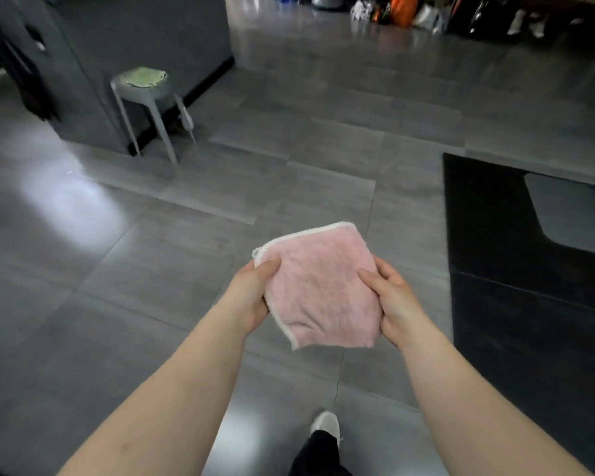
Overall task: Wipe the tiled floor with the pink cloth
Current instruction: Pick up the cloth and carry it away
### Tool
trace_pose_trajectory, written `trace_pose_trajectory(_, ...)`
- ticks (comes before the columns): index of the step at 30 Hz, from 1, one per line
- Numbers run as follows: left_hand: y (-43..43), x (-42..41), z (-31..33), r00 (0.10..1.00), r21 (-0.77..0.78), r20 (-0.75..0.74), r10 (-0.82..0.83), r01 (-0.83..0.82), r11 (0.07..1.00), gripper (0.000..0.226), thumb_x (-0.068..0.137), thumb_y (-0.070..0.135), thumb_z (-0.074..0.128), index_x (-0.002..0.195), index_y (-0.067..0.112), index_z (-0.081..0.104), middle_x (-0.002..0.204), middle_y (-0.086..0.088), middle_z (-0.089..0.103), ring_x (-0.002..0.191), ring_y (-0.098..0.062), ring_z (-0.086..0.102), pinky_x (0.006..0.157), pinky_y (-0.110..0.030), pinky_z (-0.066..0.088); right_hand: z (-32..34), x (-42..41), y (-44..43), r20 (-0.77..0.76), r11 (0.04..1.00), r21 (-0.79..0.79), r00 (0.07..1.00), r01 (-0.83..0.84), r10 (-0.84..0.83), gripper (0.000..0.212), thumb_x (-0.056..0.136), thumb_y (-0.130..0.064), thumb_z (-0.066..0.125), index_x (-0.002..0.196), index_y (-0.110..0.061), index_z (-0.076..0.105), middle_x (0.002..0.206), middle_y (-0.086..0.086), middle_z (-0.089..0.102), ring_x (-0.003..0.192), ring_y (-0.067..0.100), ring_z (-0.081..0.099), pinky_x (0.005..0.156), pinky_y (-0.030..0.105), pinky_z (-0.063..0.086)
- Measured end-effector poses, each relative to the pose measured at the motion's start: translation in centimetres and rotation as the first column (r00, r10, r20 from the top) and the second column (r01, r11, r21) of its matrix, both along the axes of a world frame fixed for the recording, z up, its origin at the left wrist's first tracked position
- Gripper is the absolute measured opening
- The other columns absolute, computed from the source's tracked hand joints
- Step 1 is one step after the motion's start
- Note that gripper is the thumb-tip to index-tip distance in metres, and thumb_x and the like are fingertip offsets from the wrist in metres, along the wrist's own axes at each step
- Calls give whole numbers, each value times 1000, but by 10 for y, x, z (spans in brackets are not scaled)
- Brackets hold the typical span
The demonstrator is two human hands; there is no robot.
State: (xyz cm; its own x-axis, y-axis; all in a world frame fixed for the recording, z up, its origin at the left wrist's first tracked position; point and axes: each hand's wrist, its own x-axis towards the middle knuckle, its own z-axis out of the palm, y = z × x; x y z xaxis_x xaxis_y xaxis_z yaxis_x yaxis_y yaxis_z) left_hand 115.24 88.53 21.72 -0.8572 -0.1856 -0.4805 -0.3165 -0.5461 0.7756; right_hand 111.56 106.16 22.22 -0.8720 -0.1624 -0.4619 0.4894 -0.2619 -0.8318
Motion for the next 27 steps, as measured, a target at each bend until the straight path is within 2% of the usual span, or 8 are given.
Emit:
trace_pose_trajectory(3, -36, -69, 0, 999, 10, 11, -46, 46, 999, 24, 88, 10, 50, 112, 9, 52, 90, -4, 67, 74, -12, 68, 64, -23, 57, 4, -88, -37, 5, 998, 39, 999, -43, 43, 26, 89, 5, 47, 98, -16, 58, 81, -2, 65, 55, 1, 66, 53, 15, 54)
trace_pose_trajectory(6, -85, -123, -6, 993, 4, 25, -118, 118, 993, 34, 72, 11, 60, 105, 17, 56, 83, 2, 72, 72, -12, 70, 57, -24, 57, 3, -168, -96, 1, 991, 72, 994, -113, 113, 29, 90, 4, 46, 110, -15, 55, 86, -1, 63, 59, 2, 66, 55, 15, 54)
trace_pose_trajectory(9, -146, -180, -18, 996, -16, 70, -62, 63, 998, 39, 66, 6, 62, 103, 18, 55, 87, 1, 70, 70, -11, 70, 57, -25, 57, -4, -242, -165, 14, 976, 87, 980, -201, 201, 34, 91, 3, 45, 121, -12, 52, 90, 0, 62, 74, 12, 62, 61, 18, 54)
trace_pose_trajectory(12, -224, -254, -21, 999, -109, 39, 21, -17, 994, 41, 59, 9, 61, 97, 21, 57, 87, 0, 69, 75, -16, 68, 65, -31, 56, -12, -319, -238, 6, 962, 124, 970, -243, 244, 34, 90, 4, 48, 121, -9, 53, 90, -1, 62, 78, 14, 59, 74, 24, 49)
trace_pose_trajectory(17, -351, -372, -15, 994, -195, 60, 92, -79, 978, 43, 60, 14, 59, 104, 12, 56, 86, -4, 65, 70, -17, 65, 53, -25, 52, -21, -431, -360, 18, 934, 189, 952, -303, 305, 38, 90, 4, 48, 126, -8, 51, 100, -2, 62, 86, 14, 58, 77, 21, 46)
trace_pose_trajectory(20, -406, -437, -16, 991, -242, 72, 113, -93, 966, 29, 72, 11, 58, 100, 13, 55, 84, -3, 62, 72, -19, 59, 57, -28, 49, -19, -491, -415, 28, 924, 208, 946, -322, 324, 44, 89, 6, 49, 131, -7, 46, 116, 5, 57, 102, 18, 53, 80, 19, 44)
trace_pose_trajectory(23, -452, -503, -25, 982, -252, 96, 164, -135, 958, 23, 89, 4, 43, 108, 15, 51, 86, -2, 60, 75, -19, 57, 62, -30, 47, -17, -554, -461, 9, 910, 221, 934, -351, 358, 48, 88, 9, 48, 133, -7, 43, 118, 4, 54, 105, 16, 51, 77, 16, 44)
trace_pose_trajectory(27, -510, -591, -37, 974, -275, 111, 196, -160, 948, 22, 91, 4, 41, 104, 17, 53, 87, -1, 62, 75, -16, 60, 54, -24, 51, -24, -651, -526, -16, 882, 248, 908, -401, 418, 48, 88, 12, 44, 132, -8, 42, 115, 3, 52, 104, 14, 50, 82, 21, 47)
